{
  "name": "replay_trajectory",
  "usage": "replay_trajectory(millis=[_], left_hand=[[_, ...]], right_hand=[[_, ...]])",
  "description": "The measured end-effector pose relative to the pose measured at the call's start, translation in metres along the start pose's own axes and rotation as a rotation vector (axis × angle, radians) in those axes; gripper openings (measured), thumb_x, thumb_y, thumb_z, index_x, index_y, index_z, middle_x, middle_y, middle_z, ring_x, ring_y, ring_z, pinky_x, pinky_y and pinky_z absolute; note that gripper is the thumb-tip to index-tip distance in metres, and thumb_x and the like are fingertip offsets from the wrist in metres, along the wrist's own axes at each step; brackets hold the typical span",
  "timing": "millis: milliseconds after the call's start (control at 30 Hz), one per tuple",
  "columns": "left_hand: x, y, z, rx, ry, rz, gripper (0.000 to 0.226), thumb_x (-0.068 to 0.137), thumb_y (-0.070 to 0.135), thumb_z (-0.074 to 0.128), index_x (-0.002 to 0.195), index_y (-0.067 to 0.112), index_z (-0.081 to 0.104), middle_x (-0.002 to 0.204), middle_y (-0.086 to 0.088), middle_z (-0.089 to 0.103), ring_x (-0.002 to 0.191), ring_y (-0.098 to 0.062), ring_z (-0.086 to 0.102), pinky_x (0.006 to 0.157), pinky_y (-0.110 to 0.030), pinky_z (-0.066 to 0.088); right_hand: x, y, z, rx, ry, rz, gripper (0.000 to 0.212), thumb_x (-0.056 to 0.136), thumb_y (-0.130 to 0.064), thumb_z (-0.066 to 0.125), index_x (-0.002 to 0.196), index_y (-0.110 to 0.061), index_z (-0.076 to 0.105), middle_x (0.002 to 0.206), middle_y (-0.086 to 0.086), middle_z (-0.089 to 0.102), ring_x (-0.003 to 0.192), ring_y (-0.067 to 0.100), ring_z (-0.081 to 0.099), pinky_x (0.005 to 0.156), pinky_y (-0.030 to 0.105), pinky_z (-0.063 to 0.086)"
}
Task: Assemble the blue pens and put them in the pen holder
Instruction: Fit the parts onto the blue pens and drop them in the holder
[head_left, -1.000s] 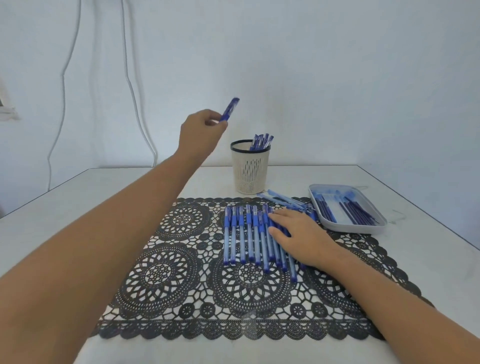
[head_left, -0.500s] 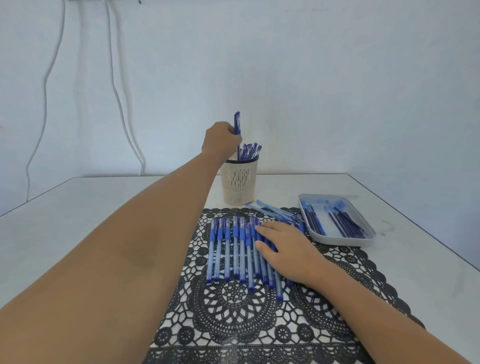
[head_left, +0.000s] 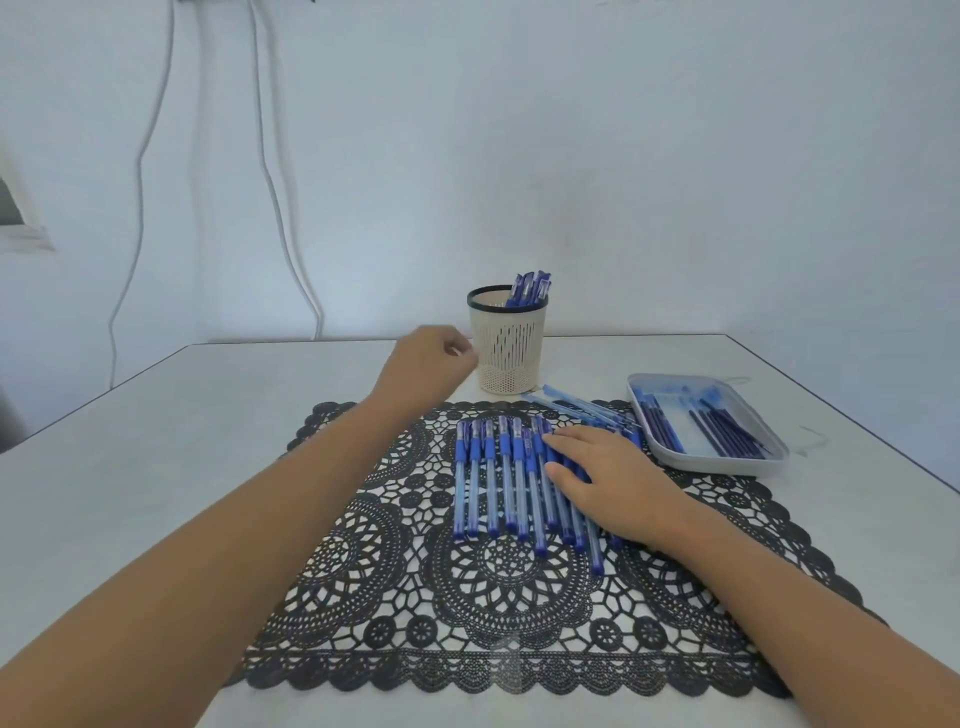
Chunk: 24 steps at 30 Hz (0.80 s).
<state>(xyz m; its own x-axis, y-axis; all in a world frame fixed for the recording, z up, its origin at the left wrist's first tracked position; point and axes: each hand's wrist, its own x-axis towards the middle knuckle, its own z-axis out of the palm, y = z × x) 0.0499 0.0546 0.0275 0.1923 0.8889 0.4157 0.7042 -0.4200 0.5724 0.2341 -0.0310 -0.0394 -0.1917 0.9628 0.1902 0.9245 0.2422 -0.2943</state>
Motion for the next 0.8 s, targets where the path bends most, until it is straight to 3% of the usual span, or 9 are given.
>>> replay_trajectory(millis=[167, 300, 500, 667, 733, 800], left_hand=[[-0.049, -0.022, 0.012, 0.128, -0.236, -0.101, 0.017, 0.089, 0.030, 0.054, 0.098, 0.017, 0.062, 0.091, 0.005, 0.059, 0.077, -0.013, 0.061, 0.067, -0.023, 0.046], [-0.061, -0.029, 0.018, 0.143, -0.257, -0.159, 0.016, 0.086, 0.032, 0.054, 0.097, 0.021, 0.053, 0.083, 0.006, 0.059, 0.069, -0.012, 0.056, 0.061, -0.024, 0.043], [-0.062, -0.022, 0.013, 0.187, -0.359, -0.138, 0.024, 0.080, 0.019, 0.055, 0.102, 0.018, 0.047, 0.087, -0.002, 0.060, 0.070, -0.014, 0.050, 0.064, -0.028, 0.043], [-0.065, -0.020, 0.005, 0.241, -0.275, -0.103, 0.026, 0.080, 0.015, 0.055, 0.105, 0.016, 0.047, 0.092, -0.001, 0.058, 0.080, -0.015, 0.055, 0.066, -0.026, 0.044], [-0.069, -0.021, -0.002, 0.218, -0.228, -0.010, 0.025, 0.081, 0.014, 0.055, 0.105, 0.016, 0.051, 0.093, 0.003, 0.055, 0.087, -0.014, 0.055, 0.070, -0.024, 0.042], [-0.072, -0.022, -0.009, 0.203, -0.209, 0.144, 0.024, 0.083, 0.013, 0.054, 0.106, 0.017, 0.057, 0.095, 0.007, 0.053, 0.087, -0.009, 0.051, 0.070, -0.017, 0.036]], right_hand=[[0.001, -0.001, 0.002, 0.006, -0.001, 0.002, 0.047, 0.098, -0.038, 0.035, 0.142, -0.023, 0.034, 0.148, -0.006, 0.032, 0.136, 0.009, 0.026, 0.115, 0.037, 0.019], [-0.001, -0.003, 0.000, -0.003, -0.004, -0.001, 0.047, 0.099, -0.038, 0.034, 0.143, -0.023, 0.034, 0.149, -0.006, 0.032, 0.137, 0.009, 0.026, 0.115, 0.032, 0.019], [-0.002, -0.004, -0.001, -0.023, -0.004, -0.016, 0.047, 0.099, -0.038, 0.035, 0.143, -0.023, 0.034, 0.148, -0.006, 0.033, 0.136, 0.008, 0.027, 0.112, 0.028, 0.019], [-0.001, -0.003, -0.004, 0.019, 0.015, -0.032, 0.044, 0.099, -0.035, 0.036, 0.141, -0.022, 0.038, 0.146, -0.006, 0.036, 0.134, 0.008, 0.030, 0.109, 0.023, 0.020], [0.000, -0.002, -0.005, 0.027, 0.053, -0.051, 0.042, 0.098, -0.034, 0.037, 0.138, -0.022, 0.042, 0.144, -0.006, 0.040, 0.132, 0.008, 0.034, 0.111, 0.026, 0.022], [0.000, -0.002, -0.005, 0.034, 0.130, -0.088, 0.040, 0.098, -0.032, 0.038, 0.136, -0.022, 0.045, 0.140, -0.007, 0.044, 0.128, 0.007, 0.038, 0.107, 0.019, 0.022]])
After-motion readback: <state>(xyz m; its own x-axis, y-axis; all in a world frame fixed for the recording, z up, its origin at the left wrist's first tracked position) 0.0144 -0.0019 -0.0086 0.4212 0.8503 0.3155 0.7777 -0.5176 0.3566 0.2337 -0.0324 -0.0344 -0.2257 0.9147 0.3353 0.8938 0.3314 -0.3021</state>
